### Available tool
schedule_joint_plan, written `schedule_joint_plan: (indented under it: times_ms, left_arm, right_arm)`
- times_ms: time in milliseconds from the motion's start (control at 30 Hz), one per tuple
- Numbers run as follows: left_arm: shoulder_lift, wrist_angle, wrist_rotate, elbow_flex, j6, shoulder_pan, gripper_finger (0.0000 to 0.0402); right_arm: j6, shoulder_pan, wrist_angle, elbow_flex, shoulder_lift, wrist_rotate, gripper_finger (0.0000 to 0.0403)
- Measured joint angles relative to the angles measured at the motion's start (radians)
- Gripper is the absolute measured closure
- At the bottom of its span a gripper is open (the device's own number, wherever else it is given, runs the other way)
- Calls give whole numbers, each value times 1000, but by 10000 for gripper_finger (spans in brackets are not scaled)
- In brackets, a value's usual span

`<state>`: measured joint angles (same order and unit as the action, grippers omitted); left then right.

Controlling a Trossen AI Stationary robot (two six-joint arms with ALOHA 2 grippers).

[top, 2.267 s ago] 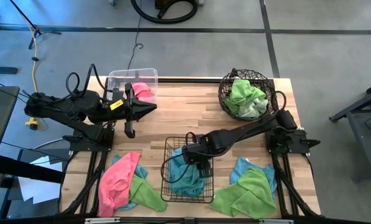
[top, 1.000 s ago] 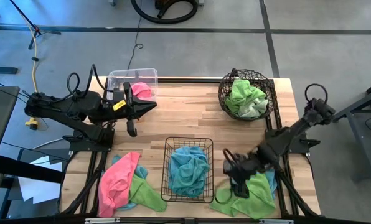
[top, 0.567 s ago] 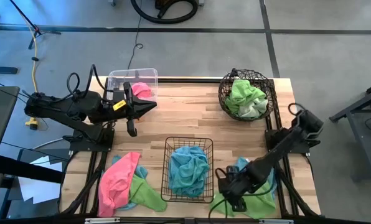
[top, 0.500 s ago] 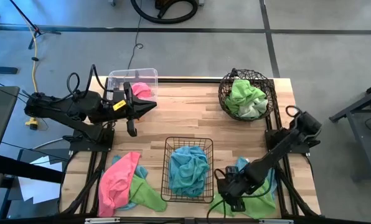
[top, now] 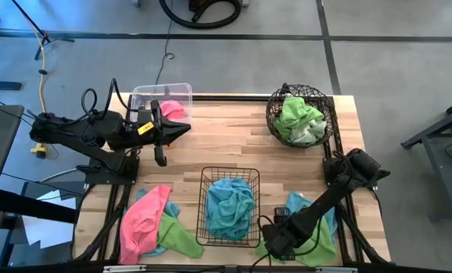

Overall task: Sort microfiber towel by color & place in baskets
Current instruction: Put the right green towel into the top right basket

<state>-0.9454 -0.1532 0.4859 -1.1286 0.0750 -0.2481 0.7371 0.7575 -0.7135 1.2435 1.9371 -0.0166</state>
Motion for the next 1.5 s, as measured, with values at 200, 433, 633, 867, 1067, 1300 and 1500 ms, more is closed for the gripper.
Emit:
schedule_joint_plan:
  times_ms: [200, 433, 633, 867, 1067, 1300, 1500]
  left_arm:
    - [0, 0, 0, 0, 0, 0, 401]
    - [0, 0, 0, 0, -1, 0, 402]
    - [0, 0, 0, 0, -33, 0, 401]
    - [0, 0, 0, 0, -40, 0, 401]
    - [0, 0, 0, 0, -65, 0, 401]
    - [0, 0, 0, 0, -69, 0, 401]
    - [0, 0, 0, 0, -69, 0, 401]
  right_arm:
    - [27, 17, 1, 4, 16, 45, 109]
    - [-10, 16, -2, 1, 17, 43, 197]
    - [4, 12, 21, -2, 6, -38, 383]
    - [27, 11, 10, -3, -139, -43, 397]
    - [13, -17, -55, -3, -341, 93, 399]
    - [-92, -64, -74, -3, -564, 158, 400]
    - [-117, -99, -44, -3, -705, 169, 401]
